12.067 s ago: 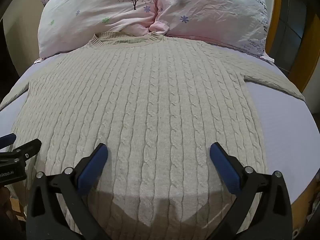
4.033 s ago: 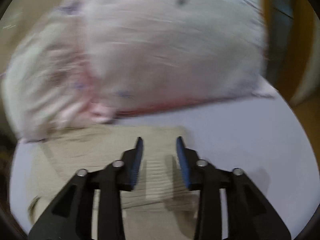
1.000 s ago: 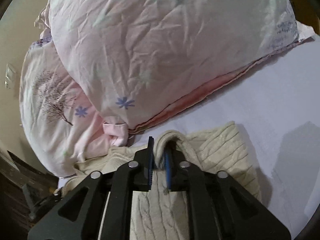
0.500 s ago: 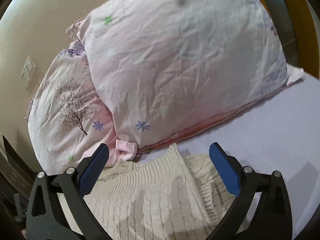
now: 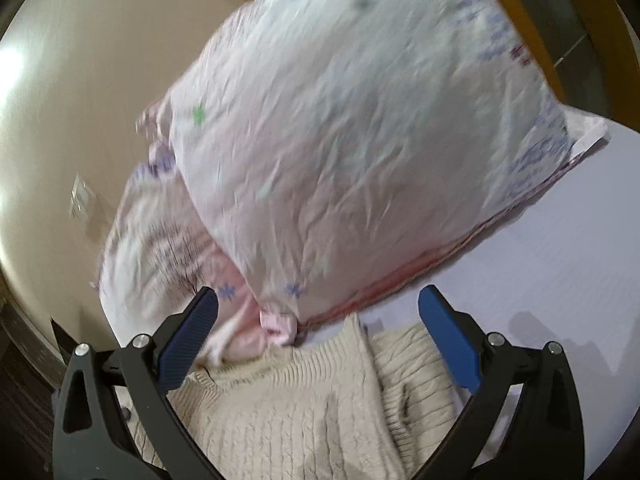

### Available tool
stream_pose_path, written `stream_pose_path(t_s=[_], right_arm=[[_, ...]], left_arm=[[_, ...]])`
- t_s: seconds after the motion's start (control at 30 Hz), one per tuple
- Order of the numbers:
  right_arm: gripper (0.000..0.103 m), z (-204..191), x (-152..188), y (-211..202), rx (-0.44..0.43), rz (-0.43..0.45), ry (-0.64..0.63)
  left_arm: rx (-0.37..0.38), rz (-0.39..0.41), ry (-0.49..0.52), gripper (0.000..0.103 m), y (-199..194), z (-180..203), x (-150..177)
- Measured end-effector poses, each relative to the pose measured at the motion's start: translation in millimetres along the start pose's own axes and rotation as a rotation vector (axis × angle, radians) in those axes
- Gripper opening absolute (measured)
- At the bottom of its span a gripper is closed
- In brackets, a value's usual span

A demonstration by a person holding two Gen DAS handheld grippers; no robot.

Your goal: Fold small clothes

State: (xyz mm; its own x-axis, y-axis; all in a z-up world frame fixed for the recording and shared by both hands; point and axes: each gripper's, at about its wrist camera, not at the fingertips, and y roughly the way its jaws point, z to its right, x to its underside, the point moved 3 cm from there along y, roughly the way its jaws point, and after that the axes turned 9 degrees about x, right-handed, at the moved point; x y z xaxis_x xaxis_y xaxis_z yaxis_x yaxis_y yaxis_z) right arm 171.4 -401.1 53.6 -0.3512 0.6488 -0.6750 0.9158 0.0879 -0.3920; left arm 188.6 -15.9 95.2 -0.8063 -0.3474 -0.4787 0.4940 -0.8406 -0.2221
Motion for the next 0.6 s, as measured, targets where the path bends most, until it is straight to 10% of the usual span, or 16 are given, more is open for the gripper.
stream_pose_path(t_s=[0.2, 0.27, 0.37, 0.5, 0.6], right_arm=[[0.100, 30, -17, 5, 0.071, -0.061, -0.024], [0.100, 45, -18, 11, 0.071, -0.131, 0.007], [0.100, 55, -16, 18, 0.066, -0.257, 0.038], [0.100, 55, 6, 37, 0.070, -0.481, 0.010], [0.100, 56, 26, 54, 0.056, -0.619, 0.042]], left_arm=[[0.384, -0.298, -0.234, 0.029, 166, 33, 35], [0.396, -0.311, -0.233, 0.032, 172, 36, 40], [0.270, -0.242, -0.046, 0.067, 143, 43, 29], [-0.141, -0.170, 0.178, 0.069, 111, 24, 22], [-0.282, -0.208, 0.185, 0.070, 106, -6, 28]])
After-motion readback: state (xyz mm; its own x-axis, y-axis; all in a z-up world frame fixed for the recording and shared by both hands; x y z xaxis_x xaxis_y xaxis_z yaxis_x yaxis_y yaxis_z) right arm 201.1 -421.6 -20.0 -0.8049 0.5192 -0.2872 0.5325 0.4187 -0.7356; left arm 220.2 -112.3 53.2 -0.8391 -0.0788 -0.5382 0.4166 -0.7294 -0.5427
